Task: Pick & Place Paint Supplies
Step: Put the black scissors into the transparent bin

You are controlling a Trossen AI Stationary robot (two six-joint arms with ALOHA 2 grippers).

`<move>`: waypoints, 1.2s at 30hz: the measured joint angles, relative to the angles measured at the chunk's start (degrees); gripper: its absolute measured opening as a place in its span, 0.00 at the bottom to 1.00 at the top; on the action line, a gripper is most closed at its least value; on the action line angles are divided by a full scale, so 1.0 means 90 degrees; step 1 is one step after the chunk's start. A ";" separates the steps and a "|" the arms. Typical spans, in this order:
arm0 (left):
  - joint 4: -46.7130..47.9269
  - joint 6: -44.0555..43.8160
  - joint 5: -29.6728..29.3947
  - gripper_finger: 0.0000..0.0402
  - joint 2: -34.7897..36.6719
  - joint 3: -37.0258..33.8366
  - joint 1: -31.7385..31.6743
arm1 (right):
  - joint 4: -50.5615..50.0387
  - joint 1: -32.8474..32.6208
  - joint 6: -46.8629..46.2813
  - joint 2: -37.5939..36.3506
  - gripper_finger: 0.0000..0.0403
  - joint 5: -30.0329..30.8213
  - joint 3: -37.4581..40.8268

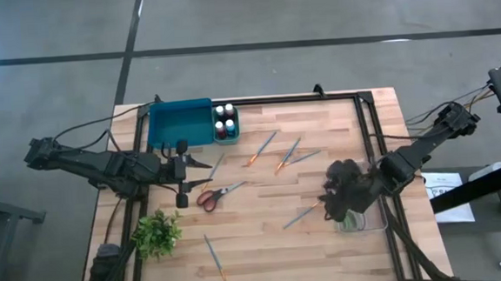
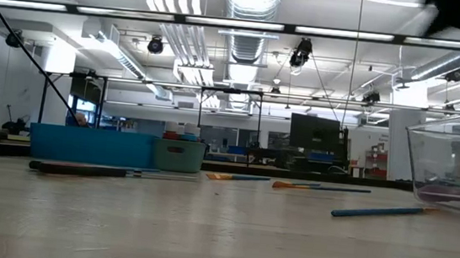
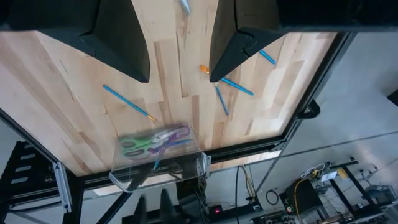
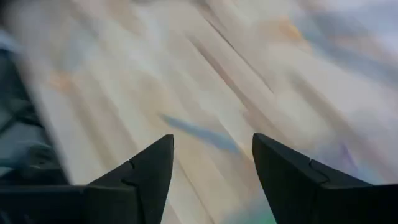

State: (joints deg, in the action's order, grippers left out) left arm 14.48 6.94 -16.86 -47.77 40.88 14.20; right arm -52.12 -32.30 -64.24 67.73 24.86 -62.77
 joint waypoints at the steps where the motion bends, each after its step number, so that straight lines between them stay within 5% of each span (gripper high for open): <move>1: 0.0000 -0.0012 0.0000 0.43 0.0000 0.0000 0.0000 | 0.0476 0.0006 0.0547 0.0038 0.53 0.0228 -0.0041; 6: 0.0028 -0.0119 0.0000 0.43 0.0000 0.0000 0.0000 | 0.2078 0.0299 0.3133 0.0650 0.53 0.0377 -0.0385; 13: 0.0200 -0.0163 0.0002 0.43 0.0000 0.0000 0.0000 | 0.2008 0.1253 0.5346 0.2703 0.53 -0.0553 -0.1203; 19: 0.0386 -0.0166 0.0002 0.43 0.0000 0.0000 0.0000 | 0.2114 0.1964 0.6916 0.4305 0.53 -0.0631 -0.2091; 26: 0.1057 -0.0480 0.0003 0.43 0.0007 0.0036 0.0000 | 0.3187 0.2773 0.7613 0.5015 0.53 -0.2099 -0.2251; 36: 0.1442 -0.0658 0.0000 0.43 0.0007 0.0158 0.0002 | 0.3745 0.3492 0.7844 0.5554 0.53 -0.2996 -0.2238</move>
State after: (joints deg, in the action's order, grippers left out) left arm 27.46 1.02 -16.86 -47.70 42.30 14.22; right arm -18.42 -0.87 6.35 117.71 -2.10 -82.91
